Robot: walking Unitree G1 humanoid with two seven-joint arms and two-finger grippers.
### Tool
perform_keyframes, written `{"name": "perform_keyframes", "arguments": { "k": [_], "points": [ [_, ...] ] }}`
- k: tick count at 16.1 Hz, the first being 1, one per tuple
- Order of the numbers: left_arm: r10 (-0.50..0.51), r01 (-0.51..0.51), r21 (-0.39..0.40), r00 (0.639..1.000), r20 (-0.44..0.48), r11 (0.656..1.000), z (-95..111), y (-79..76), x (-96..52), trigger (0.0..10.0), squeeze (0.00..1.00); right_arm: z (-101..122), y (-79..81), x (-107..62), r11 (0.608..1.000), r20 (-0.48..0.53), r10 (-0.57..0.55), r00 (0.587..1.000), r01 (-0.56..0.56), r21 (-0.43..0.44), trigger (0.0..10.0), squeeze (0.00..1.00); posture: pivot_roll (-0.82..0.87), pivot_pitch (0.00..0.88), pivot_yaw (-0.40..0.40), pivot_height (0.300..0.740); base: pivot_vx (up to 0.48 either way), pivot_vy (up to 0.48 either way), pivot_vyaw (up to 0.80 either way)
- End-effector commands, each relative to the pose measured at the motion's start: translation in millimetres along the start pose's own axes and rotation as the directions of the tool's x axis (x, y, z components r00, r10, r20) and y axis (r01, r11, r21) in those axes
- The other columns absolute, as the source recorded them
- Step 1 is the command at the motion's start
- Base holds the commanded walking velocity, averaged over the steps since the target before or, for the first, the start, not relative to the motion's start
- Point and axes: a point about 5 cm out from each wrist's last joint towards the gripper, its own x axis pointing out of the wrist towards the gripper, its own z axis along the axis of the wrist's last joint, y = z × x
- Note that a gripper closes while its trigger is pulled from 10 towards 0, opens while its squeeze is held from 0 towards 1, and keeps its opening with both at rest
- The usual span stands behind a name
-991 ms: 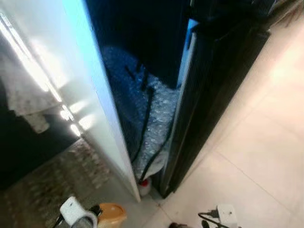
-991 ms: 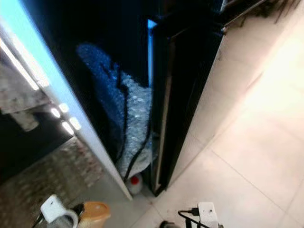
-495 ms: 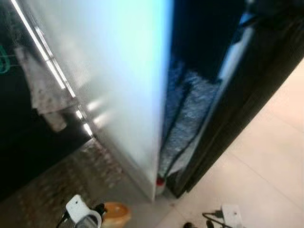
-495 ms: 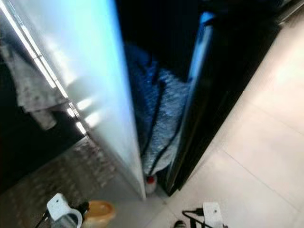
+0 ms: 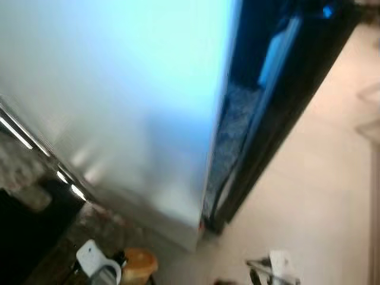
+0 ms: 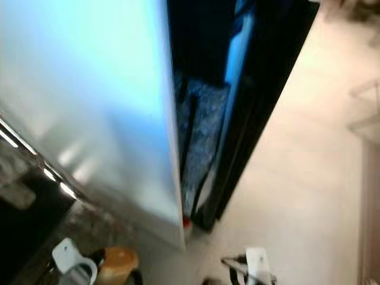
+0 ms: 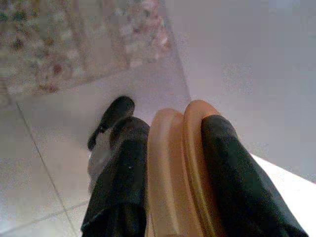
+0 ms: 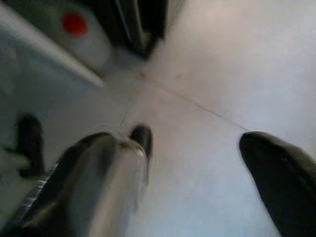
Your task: Restocking fridge
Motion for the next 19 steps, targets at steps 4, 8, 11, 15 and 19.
{"name": "perform_keyframes", "arguments": {
  "k": [4,8,11,15,19],
  "points": [
    [0.030,-0.029,0.025,0.998,-0.057,0.999,-15.2,8.5,-2.4,10.0,0.00,-6.8,-4.4,-2.3,1.000,-0.016,-0.024,1.000,0.024,0.000,10.0,0.00,-0.07,0.164,0.044,0.740,0.000,0.000,-0.39],
    [0.032,-0.030,0.030,0.997,-0.063,0.999,-17.8,9.5,-2.9,10.0,0.00,-3.4,-6.0,-2.7,0.999,0.029,-0.054,0.998,0.054,0.003,10.0,0.00,-0.08,0.159,0.040,0.740,0.000,0.000,0.00],
    [0.042,-0.041,0.013,0.997,-0.060,0.999,-18.4,10.5,-3.1,10.0,0.00,1.1,-6.9,-3.3,0.998,0.082,-0.063,0.995,0.063,0.003,10.0,0.00,-0.09,0.150,0.037,0.740,0.000,0.000,0.00],
    [0.121,-0.119,-0.177,0.993,0.001,0.977,-4.4,25.1,-3.3,10.0,0.00,9.3,-10.5,-6.0,0.992,0.189,-0.120,0.975,0.125,-0.015,10.0,0.00,-0.10,0.133,0.034,0.740,0.000,0.000,0.00],
    [0.113,-0.113,-0.122,0.994,-0.004,0.986,-6.4,25.4,-3.6,10.0,0.00,129.5,-19.0,-17.4,0.979,0.640,-0.142,0.755,0.204,-0.023,10.0,0.00,-0.11,0.122,0.034,0.740,0.000,0.000,0.00]
  ]
}}
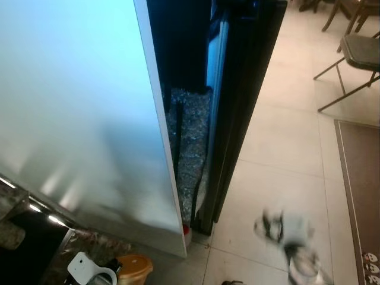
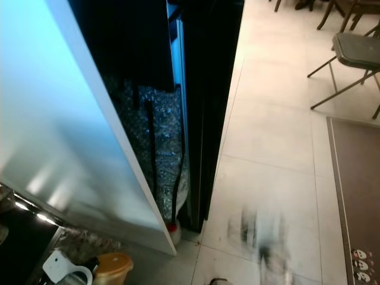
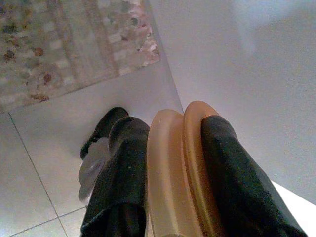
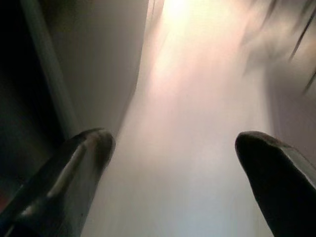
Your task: Restocking fridge
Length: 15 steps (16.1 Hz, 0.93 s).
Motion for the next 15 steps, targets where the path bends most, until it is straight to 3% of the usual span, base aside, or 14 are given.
{"name": "perform_keyframes", "arguments": {
  "k": [1,2,3,5,6,8,11,14,15],
  "points": [
    [0.026,-0.026,0.027,1.000,-0.013,0.999,-4.4,9.1,-1.1,10.0,0.00,3.8,1.1,-4.2,1.000,0.022,-0.015,1.000,0.015,0.000,10.0,0.00,-0.11,0.120,0.034,0.740,0.000,0.000,0.00],
    [0.025,-0.025,0.033,1.000,-0.016,0.999,-5.8,8.4,-1.3,10.0,0.00,19.3,-0.1,-6.4,1.000,0.084,-0.025,0.996,0.024,0.011,10.0,0.00,-0.11,0.115,0.035,0.740,0.000,0.000,0.00],
    [0.013,-0.011,0.068,1.000,-0.017,0.998,-6.3,5.1,-1.1,10.0,0.00,51.4,1.8,-15.5,0.999,0.200,-0.034,0.979,0.027,0.042,10.0,0.00,-0.11,0.114,0.035,0.740,0.000,0.000,0.00],
    [-0.001,0.002,0.087,1.000,-0.017,0.996,-5.6,1.5,-0.8,10.0,0.00,99.5,16.8,-34.6,0.999,0.351,0.008,0.936,0.004,-0.032,10.0,0.00,-0.12,0.120,0.030,0.740,0.000,0.000,0.00],
    [-0.002,0.003,0.090,1.000,-0.014,0.996,-4.8,0.7,-0.6,10.0,0.00,109.6,21.3,-39.7,0.999,0.373,0.002,0.928,0.016,-0.044,10.0,0.00,-0.13,0.126,0.030,0.740,0.000,0.000,0.00],
    [-0.009,0.011,0.120,1.000,-0.015,0.993,-4.6,-1.2,-0.5,10.0,0.00,127.1,32.3,-46.0,0.994,0.393,0.028,0.919,0.017,-0.112,10.0,0.00,-0.12,0.132,0.032,0.740,0.000,0.000,0.00],
    [-0.012,0.014,0.115,1.000,-0.011,0.993,-3.6,-3.4,-0.3,10.0,0.00,153.5,46.5,-47.4,0.998,0.398,0.059,0.916,-0.043,-0.048,10.0,0.00,-0.12,0.135,0.032,0.740,0.000,0.000,0.00],
    [-0.012,0.014,0.119,1.000,-0.011,0.993,-3.7,-3.5,-0.3,10.0,0.00,159.6,45.6,-58.6,0.998,0.344,0.055,0.937,-0.038,-0.055,10.0,0.00,-0.12,0.135,0.032,0.740,0.000,0.000,0.00],
    [-0.012,0.013,0.129,1.000,-0.010,0.992,-3.4,-2.9,-0.3,10.0,0.00,171.0,71.5,-65.9,0.986,0.315,0.154,0.936,-0.168,0.019,10.0,0.00,-0.12,0.148,0.028,0.740,0.000,0.000,0.00]
  ]
}}
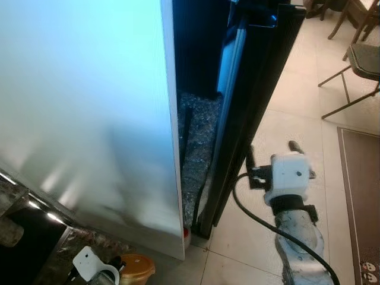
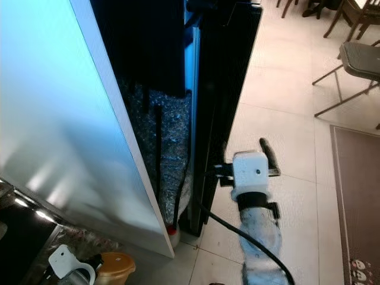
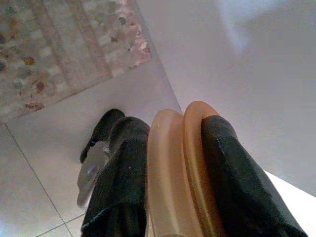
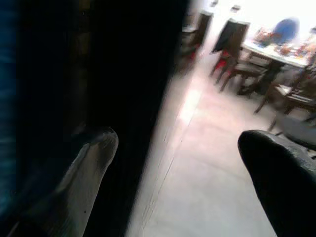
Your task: Restocking fridge
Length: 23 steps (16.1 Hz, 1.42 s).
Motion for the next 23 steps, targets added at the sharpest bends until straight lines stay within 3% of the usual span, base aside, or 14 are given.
{"name": "perform_keyframes", "arguments": {
  "k": [1,2,3,4,5,9,12,20,23],
  "points": [
    [0.020,-0.020,0.018,1.000,-0.012,1.000,-3.2,6.2,-0.7,10.0,0.00,7.6,12.2,-3.1,0.997,-0.006,0.034,0.999,-0.033,0.068,10.0,0.00,-0.12,0.148,0.028,0.740,0.000,0.000,0.00],
    [0.019,-0.019,0.025,1.000,-0.013,0.999,-3.0,6.8,-0.8,10.0,0.00,11.1,27.1,-8.1,0.987,-0.062,0.119,0.991,-0.111,0.114,10.0,0.00,-0.12,0.150,0.029,0.740,0.000,0.000,0.00],
    [0.019,-0.018,0.030,1.000,-0.014,0.999,-3.2,7.4,-0.8,10.0,0.00,8.4,31.5,-13.2,0.981,-0.108,0.162,0.981,-0.149,0.123,10.0,0.00,-0.12,0.151,0.029,0.740,0.000,0.000,0.00],
    [0.018,-0.017,0.037,1.000,-0.018,0.999,-3.5,8.4,-0.9,10.0,0.00,6.8,40.7,-21.6,0.956,-0.179,0.281,0.943,-0.259,0.136,10.0,0.00,-0.13,0.152,0.030,0.740,0.000,0.000,0.00],
    [0.017,-0.017,0.039,1.000,-0.019,0.999,-3.8,8.8,-1.0,10.0,0.00,10.3,41.0,-19.0,0.952,-0.163,0.300,0.940,-0.285,0.108,10.0,0.00,-0.13,0.151,0.031,0.740,0.000,0.000,0.00],
    [0.012,-0.011,0.060,1.000,-0.028,0.998,-7.0,9.4,-1.5,10.0,0.00,23.7,33.5,-2.5,0.964,-0.071,0.266,0.961,-0.265,0.027,10.0,0.00,-0.13,0.144,0.028,0.740,0.000,0.000,0.00],
    [0.014,-0.011,0.066,0.999,-0.034,0.998,-8.9,11.0,-1.9,10.0,0.00,24.8,24.7,3.4,0.985,-0.076,0.173,0.982,-0.171,0.033,10.0,0.00,-0.12,0.138,0.026,0.740,0.000,0.000,0.00],
    [0.017,-0.012,0.103,0.999,-0.051,0.995,-13.5,16.4,-3.0,10.0,0.00,33.5,19.3,10.1,0.988,0.017,0.134,0.991,-0.135,0.080,10.0,0.00,-0.13,0.128,0.027,0.740,0.000,0.000,0.00],
    [0.014,-0.008,0.110,0.998,-0.055,0.994,-14.6,16.1,-3.2,10.0,0.00,32.0,11.1,17.4,0.993,0.028,0.101,0.994,-0.102,0.058,10.0,0.00,-0.13,0.137,0.026,0.740,0.000,0.000,0.00]
  ]
}}
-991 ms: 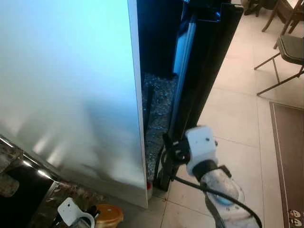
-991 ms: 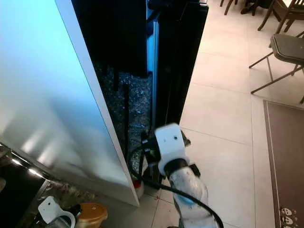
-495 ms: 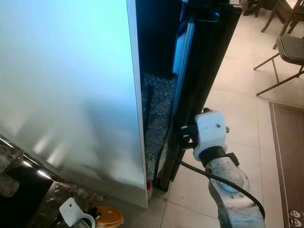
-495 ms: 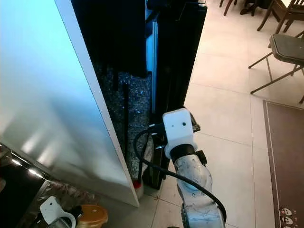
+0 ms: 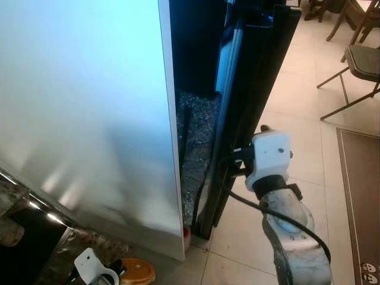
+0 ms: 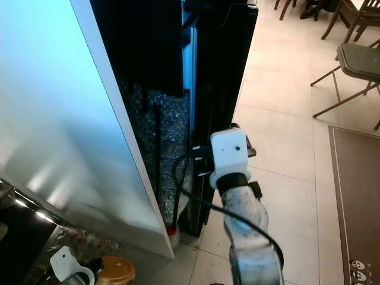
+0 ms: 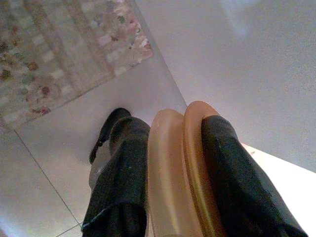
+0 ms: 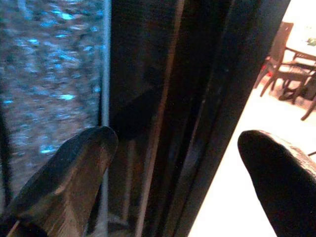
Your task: Restocking fridge
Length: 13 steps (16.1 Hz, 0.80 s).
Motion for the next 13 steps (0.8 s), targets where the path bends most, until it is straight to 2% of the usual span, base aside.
{"name": "perform_keyframes", "arguments": {
  "k": [1,3,8,13],
  "points": [
    [0.024,-0.022,0.035,0.999,-0.041,0.999,-10.6,9.3,-2.0,10.0,0.00,1.1,-4.3,1.7,1.000,0.014,-0.020,1.000,0.020,0.002,10.0,0.00,-0.13,0.139,0.026,0.740,0.000,0.000,0.00],
    [0.025,-0.023,0.038,0.999,-0.042,0.999,-11.1,10.1,-2.2,10.0,0.00,1.0,-10.9,4.6,0.999,0.024,-0.050,0.998,0.051,-0.010,10.0,0.00,-0.13,0.139,0.026,0.740,0.000,0.000,0.00],
    [0.022,-0.020,0.044,0.999,-0.041,0.999,-10.7,9.7,-2.1,10.0,0.00,-0.1,-9.3,8.3,1.000,0.032,-0.019,0.999,0.019,-0.006,10.0,0.00,-0.12,0.145,0.026,0.740,0.000,0.000,0.00],
    [0.015,-0.013,0.060,0.999,-0.039,0.998,-10.3,8.0,-1.9,10.0,0.00,-4.5,9.2,0.0,0.995,0.001,0.094,0.996,-0.094,0.018,10.0,0.00,-0.12,0.150,0.026,0.740,0.000,0.000,0.00]
  ]
}}
